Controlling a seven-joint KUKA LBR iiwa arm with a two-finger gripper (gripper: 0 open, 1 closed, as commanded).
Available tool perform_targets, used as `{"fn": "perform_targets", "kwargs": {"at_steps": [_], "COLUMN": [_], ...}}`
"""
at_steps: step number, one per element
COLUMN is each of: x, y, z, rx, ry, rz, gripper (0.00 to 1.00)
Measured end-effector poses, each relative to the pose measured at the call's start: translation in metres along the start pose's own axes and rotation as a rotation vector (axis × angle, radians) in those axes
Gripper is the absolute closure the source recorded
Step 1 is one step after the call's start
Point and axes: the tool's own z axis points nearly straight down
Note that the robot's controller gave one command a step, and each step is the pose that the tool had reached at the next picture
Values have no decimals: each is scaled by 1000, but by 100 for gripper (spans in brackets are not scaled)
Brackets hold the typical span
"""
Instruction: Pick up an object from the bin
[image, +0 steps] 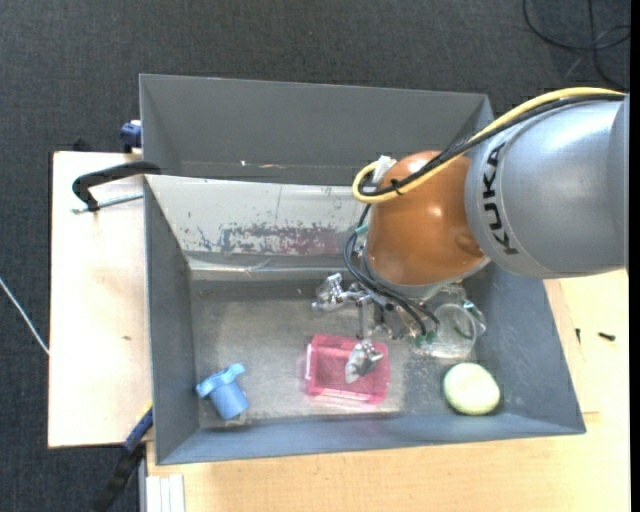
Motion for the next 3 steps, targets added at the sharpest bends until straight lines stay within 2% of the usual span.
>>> {"fn": "perform_targets", "kwargs": {"at_steps": [1,2,3], "x": [3,28,29], "y": [2,-20,0], "z": [15,36,42], "rx": [-3,-3,-1], "ry": [1,-3,-8], "rz": [-120,-306,-473], "gripper": [0,0,100]}}
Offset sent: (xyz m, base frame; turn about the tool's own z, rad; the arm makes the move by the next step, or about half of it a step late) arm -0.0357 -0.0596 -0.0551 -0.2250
